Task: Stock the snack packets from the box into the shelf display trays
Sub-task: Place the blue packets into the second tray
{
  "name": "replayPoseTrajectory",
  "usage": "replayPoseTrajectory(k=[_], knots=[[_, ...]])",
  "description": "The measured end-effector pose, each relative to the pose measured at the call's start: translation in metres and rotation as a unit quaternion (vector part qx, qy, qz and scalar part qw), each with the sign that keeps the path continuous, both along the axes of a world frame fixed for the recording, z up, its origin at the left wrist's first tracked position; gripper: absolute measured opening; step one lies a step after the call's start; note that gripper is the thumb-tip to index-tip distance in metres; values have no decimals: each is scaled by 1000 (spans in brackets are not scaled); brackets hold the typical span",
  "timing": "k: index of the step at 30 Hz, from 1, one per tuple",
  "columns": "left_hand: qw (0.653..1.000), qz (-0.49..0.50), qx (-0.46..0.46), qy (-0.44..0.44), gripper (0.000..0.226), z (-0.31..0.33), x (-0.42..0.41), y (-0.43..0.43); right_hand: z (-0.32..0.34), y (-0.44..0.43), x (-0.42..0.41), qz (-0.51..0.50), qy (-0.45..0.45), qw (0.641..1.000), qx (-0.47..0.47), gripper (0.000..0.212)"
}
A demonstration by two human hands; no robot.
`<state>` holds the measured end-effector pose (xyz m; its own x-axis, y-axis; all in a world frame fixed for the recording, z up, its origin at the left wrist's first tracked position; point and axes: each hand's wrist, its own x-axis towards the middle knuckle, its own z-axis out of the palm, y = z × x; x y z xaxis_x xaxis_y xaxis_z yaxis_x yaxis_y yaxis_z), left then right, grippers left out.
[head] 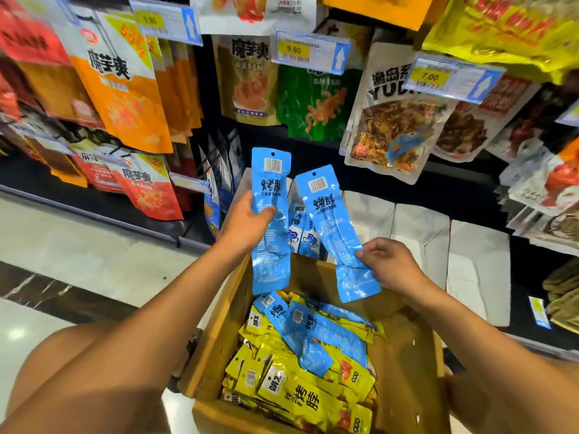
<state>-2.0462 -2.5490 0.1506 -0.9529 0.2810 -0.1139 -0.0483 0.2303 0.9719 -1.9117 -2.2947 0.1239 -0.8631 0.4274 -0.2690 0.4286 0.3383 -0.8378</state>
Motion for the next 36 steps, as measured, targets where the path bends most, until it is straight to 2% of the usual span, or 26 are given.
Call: replayPoseTrajectory(k=[6,11,16,20,26,28,33,36], knots=[[997,-10,28,-65,34,-18,7,18,3,-36,-15,-1,42,990,-137,11],[994,-14,62,-94,40,-28,11,30,-7,-47,-24,48,16,990,-132,14],[989,-13,79,-122,40,-35,10,36,-9,-49,-26,57,1,990,-130,13],[988,-37,77,-130,40,-40,15,42,-4,-48,-29,30,39,986,-156,24],[983,-71,93,-139,35,-36,23,45,-1,-47,-32,-28,63,969,-238,9],[983,-65,95,-140,35,-36,22,44,0,-46,-33,-45,59,962,-262,12],[988,-43,77,-129,38,-36,19,39,0,-43,-33,-63,42,964,-256,5],[988,-34,76,-128,43,-35,18,36,3,-40,-33,-77,33,963,-257,11]])
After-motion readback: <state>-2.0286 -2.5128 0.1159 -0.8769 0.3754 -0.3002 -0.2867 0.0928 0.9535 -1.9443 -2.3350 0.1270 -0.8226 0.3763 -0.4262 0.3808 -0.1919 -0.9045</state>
